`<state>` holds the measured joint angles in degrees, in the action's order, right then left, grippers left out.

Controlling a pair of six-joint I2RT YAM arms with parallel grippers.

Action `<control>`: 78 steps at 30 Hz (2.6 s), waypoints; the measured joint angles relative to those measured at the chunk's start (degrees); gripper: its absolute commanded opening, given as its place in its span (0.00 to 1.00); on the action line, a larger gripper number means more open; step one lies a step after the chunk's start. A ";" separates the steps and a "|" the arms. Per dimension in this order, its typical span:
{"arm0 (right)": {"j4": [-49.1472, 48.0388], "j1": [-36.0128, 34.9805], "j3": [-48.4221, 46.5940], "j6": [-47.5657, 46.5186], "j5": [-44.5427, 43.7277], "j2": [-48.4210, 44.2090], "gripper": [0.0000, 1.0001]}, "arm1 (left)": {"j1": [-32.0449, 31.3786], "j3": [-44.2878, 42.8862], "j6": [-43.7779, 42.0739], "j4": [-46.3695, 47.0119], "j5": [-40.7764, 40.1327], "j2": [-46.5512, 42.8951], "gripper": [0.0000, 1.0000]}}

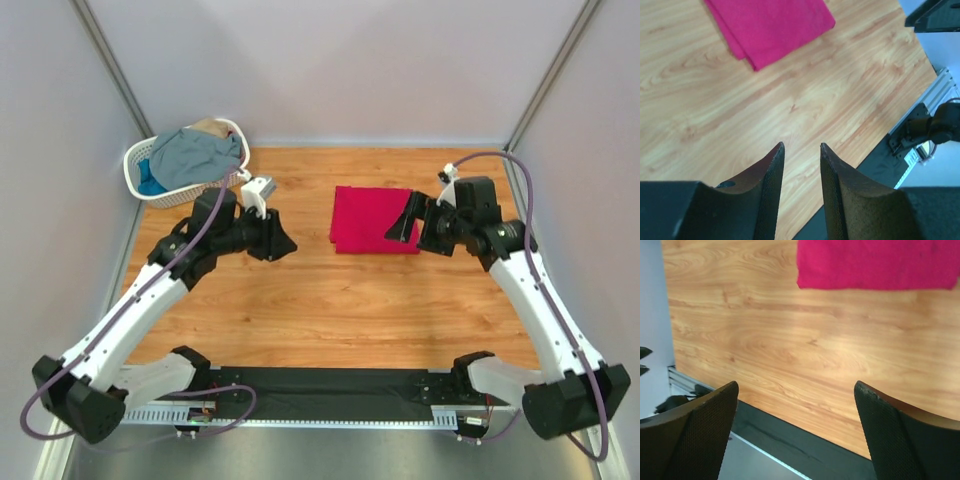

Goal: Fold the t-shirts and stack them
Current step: Fold the tshirt, then neatly place the folded tshirt to the corner

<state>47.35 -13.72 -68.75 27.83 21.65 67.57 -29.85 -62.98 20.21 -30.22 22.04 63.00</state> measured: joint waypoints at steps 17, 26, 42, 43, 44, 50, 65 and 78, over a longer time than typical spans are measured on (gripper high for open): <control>-0.42 -2.51 16.48 2.82 -18.40 -21.11 1.00 | -0.07 17.05 0.07 -1.77 -4.48 -19.82 0.77; -3.96 -2.32 16.44 4.15 -23.50 -14.78 1.00 | -0.07 17.07 -0.48 -2.32 -6.34 -20.09 0.76; -25.05 4.68 4.66 8.79 -25.03 27.98 0.77 | -0.07 17.07 -0.66 -3.45 -6.56 -20.39 0.74; -26.38 5.64 3.17 7.37 -23.43 29.57 0.75 | -0.07 17.07 -0.66 -3.45 -6.38 -20.31 0.74; -27.43 6.40 2.21 6.16 -22.36 30.91 0.71 | -0.07 17.07 -0.66 -3.45 -6.14 -20.28 0.74; -30.25 11.98 -4.72 -2.38 -10.47 41.40 0.53 | -0.07 17.07 -0.63 -3.15 -4.35 -19.82 0.73; -27.98 16.39 -11.63 -11.87 4.70 51.36 0.21 | 0.11 17.07 -0.61 -2.10 -1.16 -17.16 0.72; -19.17 18.01 -22.34 -16.68 4.61 55.10 0.00 | 0.92 17.07 -0.59 -1.73 0.55 -17.07 0.71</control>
<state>28.18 4.29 -91.09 11.16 26.26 122.67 -28.93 -45.91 19.62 -31.94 22.59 45.93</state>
